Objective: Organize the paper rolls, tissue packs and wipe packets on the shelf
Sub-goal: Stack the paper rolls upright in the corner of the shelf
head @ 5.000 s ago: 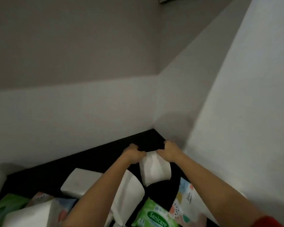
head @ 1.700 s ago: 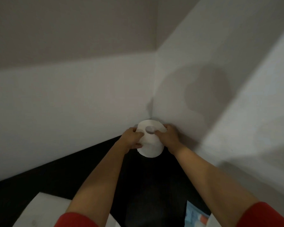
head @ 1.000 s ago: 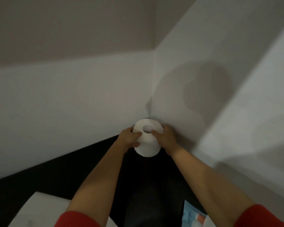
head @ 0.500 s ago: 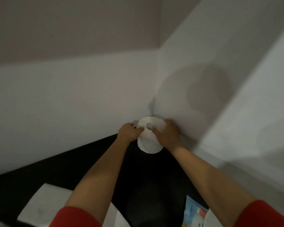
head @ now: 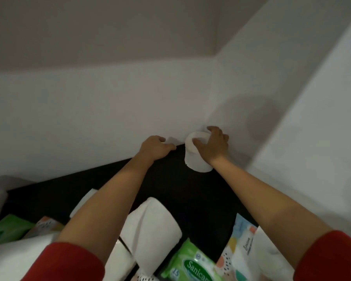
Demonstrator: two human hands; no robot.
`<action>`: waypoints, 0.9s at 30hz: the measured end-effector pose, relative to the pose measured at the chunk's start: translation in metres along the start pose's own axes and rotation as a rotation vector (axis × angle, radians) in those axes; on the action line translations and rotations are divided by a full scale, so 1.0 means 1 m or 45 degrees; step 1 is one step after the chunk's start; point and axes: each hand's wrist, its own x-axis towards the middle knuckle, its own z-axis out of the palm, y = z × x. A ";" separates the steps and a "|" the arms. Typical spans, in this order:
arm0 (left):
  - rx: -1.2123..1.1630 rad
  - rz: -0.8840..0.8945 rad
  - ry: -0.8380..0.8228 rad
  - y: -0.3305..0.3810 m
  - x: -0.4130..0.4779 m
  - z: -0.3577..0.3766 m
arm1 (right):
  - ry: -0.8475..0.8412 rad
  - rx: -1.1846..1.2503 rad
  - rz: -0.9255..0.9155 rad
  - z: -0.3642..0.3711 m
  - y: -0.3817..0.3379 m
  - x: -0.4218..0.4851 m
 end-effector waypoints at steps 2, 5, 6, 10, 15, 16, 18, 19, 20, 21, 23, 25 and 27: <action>-0.005 -0.009 -0.007 -0.009 -0.018 -0.008 | -0.010 0.021 -0.012 -0.001 -0.012 -0.013; -0.001 -0.030 -0.030 -0.024 -0.042 -0.018 | -0.151 0.054 -0.031 0.003 -0.027 -0.035; 0.012 -0.039 -0.045 -0.030 -0.050 -0.020 | -0.247 0.073 -0.019 0.004 -0.031 -0.043; 0.030 -0.107 -0.073 -0.052 -0.078 -0.025 | -0.613 0.075 0.044 0.009 -0.040 -0.076; 0.085 -0.143 -0.114 -0.078 -0.103 -0.027 | -0.794 0.144 0.235 0.017 -0.035 -0.110; 0.095 -0.141 -0.119 -0.083 -0.107 -0.027 | -0.820 0.161 0.266 0.017 -0.034 -0.116; 0.087 -0.130 -0.125 -0.092 -0.114 -0.026 | -0.856 0.182 0.300 0.018 -0.032 -0.128; 0.071 -0.125 -0.128 -0.095 -0.117 -0.026 | -0.864 0.197 0.301 0.018 -0.030 -0.133; 0.052 -0.121 -0.133 -0.099 -0.121 -0.026 | -0.870 0.214 0.296 0.018 -0.029 -0.138; 0.034 -0.121 -0.143 -0.101 -0.124 -0.026 | -0.876 0.232 0.290 0.018 -0.028 -0.142; 0.014 -0.115 -0.163 -0.104 -0.130 -0.025 | -0.897 0.256 0.287 0.020 -0.026 -0.150; 0.006 -0.100 -0.169 -0.107 -0.134 -0.024 | -0.918 0.257 0.275 0.022 -0.024 -0.156; 0.004 -0.085 -0.176 -0.109 -0.137 -0.023 | -0.921 0.285 0.281 0.024 -0.023 -0.162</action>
